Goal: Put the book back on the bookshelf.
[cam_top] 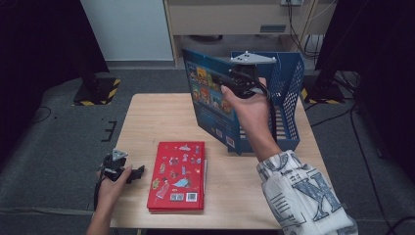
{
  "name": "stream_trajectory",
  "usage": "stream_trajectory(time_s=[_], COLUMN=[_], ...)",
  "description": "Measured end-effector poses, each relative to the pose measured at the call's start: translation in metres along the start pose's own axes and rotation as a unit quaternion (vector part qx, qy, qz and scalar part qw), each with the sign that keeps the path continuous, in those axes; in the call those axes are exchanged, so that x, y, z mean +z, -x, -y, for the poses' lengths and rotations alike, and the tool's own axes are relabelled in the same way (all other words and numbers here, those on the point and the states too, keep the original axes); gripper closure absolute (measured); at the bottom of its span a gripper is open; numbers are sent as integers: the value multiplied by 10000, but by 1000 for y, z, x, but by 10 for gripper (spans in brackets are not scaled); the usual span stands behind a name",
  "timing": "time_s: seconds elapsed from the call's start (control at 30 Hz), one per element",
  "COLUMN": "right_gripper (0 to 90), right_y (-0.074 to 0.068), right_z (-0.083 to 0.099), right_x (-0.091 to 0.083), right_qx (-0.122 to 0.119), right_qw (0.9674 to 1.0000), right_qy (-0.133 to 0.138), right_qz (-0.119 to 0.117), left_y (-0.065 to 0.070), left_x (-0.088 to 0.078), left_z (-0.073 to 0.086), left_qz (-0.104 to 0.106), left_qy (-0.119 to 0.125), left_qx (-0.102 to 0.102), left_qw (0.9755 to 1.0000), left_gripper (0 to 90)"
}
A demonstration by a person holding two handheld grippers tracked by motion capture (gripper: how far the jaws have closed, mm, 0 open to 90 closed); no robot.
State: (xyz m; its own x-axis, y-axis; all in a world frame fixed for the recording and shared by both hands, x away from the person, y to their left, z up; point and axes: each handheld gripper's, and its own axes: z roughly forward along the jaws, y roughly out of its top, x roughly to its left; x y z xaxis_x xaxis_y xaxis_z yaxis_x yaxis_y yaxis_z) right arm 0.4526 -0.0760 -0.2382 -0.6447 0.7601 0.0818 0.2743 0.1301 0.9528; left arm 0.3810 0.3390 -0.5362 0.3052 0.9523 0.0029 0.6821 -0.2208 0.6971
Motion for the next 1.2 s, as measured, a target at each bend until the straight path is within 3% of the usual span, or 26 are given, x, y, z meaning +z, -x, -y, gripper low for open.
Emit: stream_trajectory(time_s=[0.53,1.2], right_gripper=[825,824], right_y=[18,45], right_z=[-1,-2], right_x=[-14,-51], right_qx=[125,211], right_qw=[9996,9979], right_qy=[48,140], right_qz=[229,597], left_y=[0,0], left_x=[0,0], left_z=[0,0], left_qz=[8,24], left_qy=[2,-4], left_qx=[2,41], left_qw=[10000,10000], left_gripper=[0,0])
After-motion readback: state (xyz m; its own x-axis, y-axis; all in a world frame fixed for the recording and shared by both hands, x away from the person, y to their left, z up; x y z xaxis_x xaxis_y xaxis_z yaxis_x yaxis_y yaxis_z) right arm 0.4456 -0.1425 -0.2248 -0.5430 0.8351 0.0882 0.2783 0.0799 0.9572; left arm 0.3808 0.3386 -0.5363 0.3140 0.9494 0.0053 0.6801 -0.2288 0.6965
